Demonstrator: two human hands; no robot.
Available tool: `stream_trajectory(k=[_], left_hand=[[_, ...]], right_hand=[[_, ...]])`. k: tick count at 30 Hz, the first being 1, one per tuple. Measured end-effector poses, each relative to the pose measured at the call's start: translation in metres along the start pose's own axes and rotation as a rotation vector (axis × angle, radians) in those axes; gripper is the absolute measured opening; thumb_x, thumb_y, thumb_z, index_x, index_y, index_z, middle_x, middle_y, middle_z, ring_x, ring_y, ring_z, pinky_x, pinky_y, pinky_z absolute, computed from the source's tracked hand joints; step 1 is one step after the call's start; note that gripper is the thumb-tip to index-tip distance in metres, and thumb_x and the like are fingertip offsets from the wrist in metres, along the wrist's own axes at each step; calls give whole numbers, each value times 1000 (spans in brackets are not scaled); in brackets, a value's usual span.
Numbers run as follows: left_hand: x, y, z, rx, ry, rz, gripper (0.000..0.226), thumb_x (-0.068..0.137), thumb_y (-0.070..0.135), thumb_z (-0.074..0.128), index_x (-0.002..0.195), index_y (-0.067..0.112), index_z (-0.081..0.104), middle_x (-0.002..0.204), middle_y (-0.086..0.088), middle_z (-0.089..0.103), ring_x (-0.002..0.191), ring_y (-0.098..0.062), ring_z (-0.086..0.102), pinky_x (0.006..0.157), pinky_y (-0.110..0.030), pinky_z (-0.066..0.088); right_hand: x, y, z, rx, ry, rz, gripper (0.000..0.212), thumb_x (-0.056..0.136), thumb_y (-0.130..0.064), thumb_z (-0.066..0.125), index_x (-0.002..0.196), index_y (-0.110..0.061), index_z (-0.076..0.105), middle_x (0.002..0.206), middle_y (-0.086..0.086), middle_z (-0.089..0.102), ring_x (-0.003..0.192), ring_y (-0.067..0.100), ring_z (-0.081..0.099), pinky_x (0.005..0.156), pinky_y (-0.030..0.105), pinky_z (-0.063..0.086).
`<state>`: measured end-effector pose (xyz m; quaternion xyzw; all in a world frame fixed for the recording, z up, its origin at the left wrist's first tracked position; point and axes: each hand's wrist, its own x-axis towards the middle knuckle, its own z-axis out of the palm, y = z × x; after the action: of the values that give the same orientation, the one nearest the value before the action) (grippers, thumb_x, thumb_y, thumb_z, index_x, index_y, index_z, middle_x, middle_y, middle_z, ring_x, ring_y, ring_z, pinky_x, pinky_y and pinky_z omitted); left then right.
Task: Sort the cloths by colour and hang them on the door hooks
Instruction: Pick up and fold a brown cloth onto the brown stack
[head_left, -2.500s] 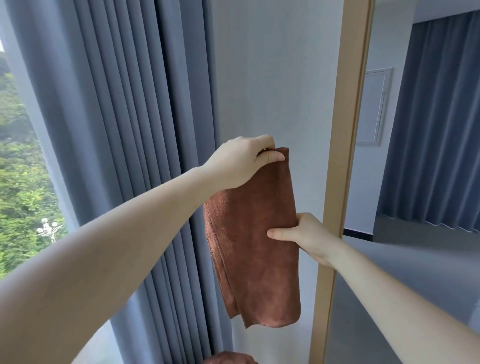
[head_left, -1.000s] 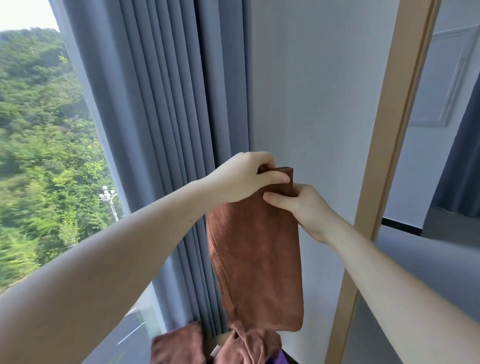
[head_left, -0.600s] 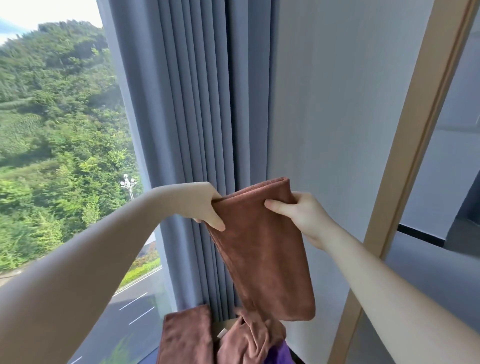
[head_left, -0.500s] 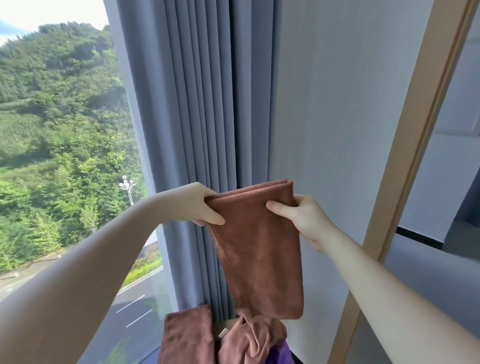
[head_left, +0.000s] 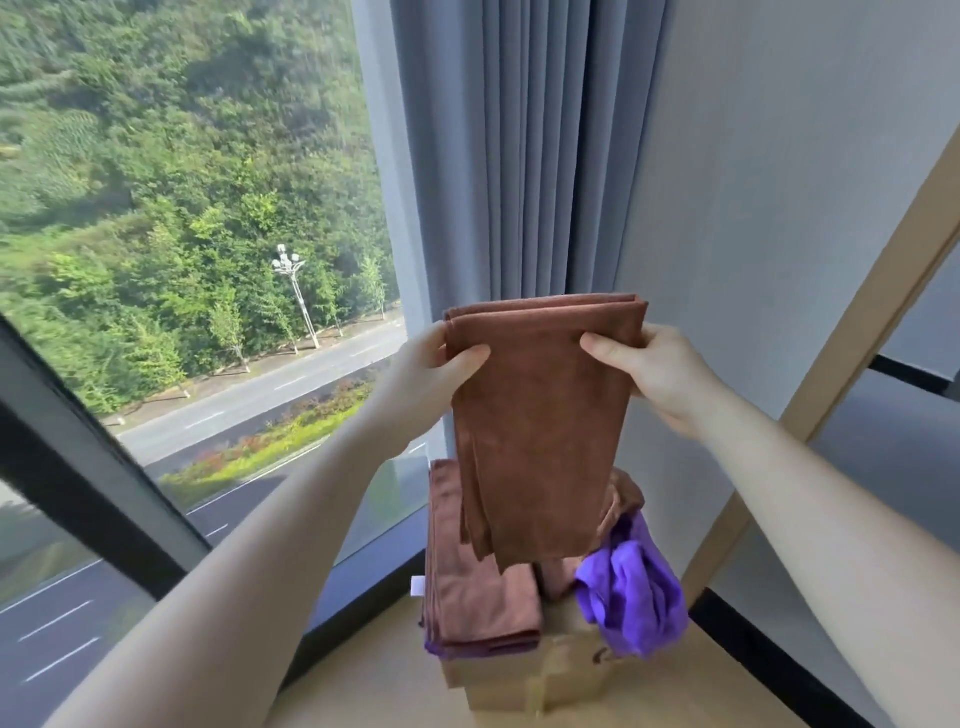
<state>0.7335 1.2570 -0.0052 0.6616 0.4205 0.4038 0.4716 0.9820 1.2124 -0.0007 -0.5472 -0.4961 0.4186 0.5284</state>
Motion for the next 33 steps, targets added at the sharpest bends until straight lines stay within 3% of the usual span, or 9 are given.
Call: stream_trajectory(k=[4, 10, 15, 22, 25, 26, 29, 33], left_hand=[[-31, -27, -18, 19, -9, -36, 19, 102, 22, 60, 117, 30, 69, 108, 6, 77, 103, -16, 73, 86, -37, 61], [-62, -56, -30, 12, -46, -120, 21, 103, 26, 59, 123, 28, 66, 115, 6, 76, 107, -15, 72, 97, -45, 58], [-79, -75, -31, -34, -101, -146, 21, 105, 22, 56, 117, 37, 66, 113, 9, 76, 106, -12, 73, 90, -37, 61], [-75, -98, -28, -86, -114, -200, 21, 105, 22, 56, 120, 35, 64, 113, 8, 76, 104, -11, 73, 86, -33, 61], [-64, -114, -27, -103, -85, -260, 24, 105, 21, 56, 126, 30, 64, 114, 5, 76, 103, -12, 74, 83, -32, 61], [-60, -121, -27, -101, -74, -282, 26, 105, 20, 56, 128, 28, 63, 114, 4, 76, 103, -13, 74, 83, -32, 61], [-45, -142, -26, -65, -28, -341, 25, 104, 21, 56, 128, 26, 64, 113, 4, 77, 102, -15, 74, 83, -34, 62], [-17, -168, -26, -22, 21, -388, 21, 104, 21, 57, 122, 29, 65, 113, 5, 76, 102, -14, 74, 88, -39, 62]], right_hand=[[-19, 32, 29, 29, -5, 66, 10, 89, -22, 76, 99, -21, 76, 101, -6, 80, 95, 10, 75, 88, 29, 56], [-39, 67, 58, 123, -24, 162, 13, 89, -15, 75, 101, -12, 77, 105, 8, 79, 102, 25, 75, 99, 44, 56], [-49, 85, 68, 95, -17, 189, 12, 88, -17, 77, 100, -13, 79, 104, 7, 79, 102, 24, 75, 102, 44, 54], [-44, 103, 72, 74, -41, 222, 15, 91, -17, 76, 103, -9, 77, 98, 6, 80, 93, 20, 77, 91, 36, 58], [-31, 112, 72, 47, -63, 248, 10, 93, -14, 73, 97, -5, 75, 77, 1, 78, 59, 6, 72, 61, 20, 57], [-25, 117, 73, 40, -77, 263, 11, 93, -15, 73, 98, -5, 75, 79, 2, 78, 61, 7, 73, 61, 20, 58], [0, 139, 79, 19, -107, 292, 15, 91, -19, 76, 103, -12, 78, 99, 3, 80, 96, 20, 77, 85, 29, 58], [35, 167, 86, 27, -125, 362, 19, 91, -20, 77, 107, -11, 77, 102, 4, 80, 97, 19, 76, 85, 27, 58]])
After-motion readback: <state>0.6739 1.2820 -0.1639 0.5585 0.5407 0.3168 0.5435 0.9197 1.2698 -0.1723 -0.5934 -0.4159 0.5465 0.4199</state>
